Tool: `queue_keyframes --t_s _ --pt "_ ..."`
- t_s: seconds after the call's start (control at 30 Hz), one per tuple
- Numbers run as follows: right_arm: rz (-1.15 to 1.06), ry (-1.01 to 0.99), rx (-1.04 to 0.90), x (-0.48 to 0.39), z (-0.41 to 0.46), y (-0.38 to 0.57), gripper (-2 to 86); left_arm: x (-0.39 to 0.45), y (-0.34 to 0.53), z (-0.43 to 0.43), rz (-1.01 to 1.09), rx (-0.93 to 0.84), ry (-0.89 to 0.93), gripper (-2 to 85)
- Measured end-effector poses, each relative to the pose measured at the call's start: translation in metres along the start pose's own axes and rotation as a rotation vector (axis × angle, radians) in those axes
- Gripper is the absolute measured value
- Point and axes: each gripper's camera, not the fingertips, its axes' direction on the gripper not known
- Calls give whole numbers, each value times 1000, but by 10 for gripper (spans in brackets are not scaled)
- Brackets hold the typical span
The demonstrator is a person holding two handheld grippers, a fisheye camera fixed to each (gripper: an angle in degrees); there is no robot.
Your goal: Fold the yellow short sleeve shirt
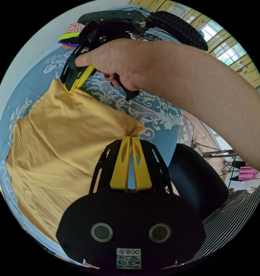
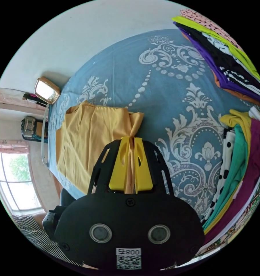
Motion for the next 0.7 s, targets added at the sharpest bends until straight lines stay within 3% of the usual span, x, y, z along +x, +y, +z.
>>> queue_keyframes --t_s 0.3,0.7 --pt "22 -69 64 -30 -45 -14 5 -13 34 -71 -67 106 69 7" --pt "-53 -324 205 -156 -110 -32 3 -85 175 -249 -291 481 220 5"
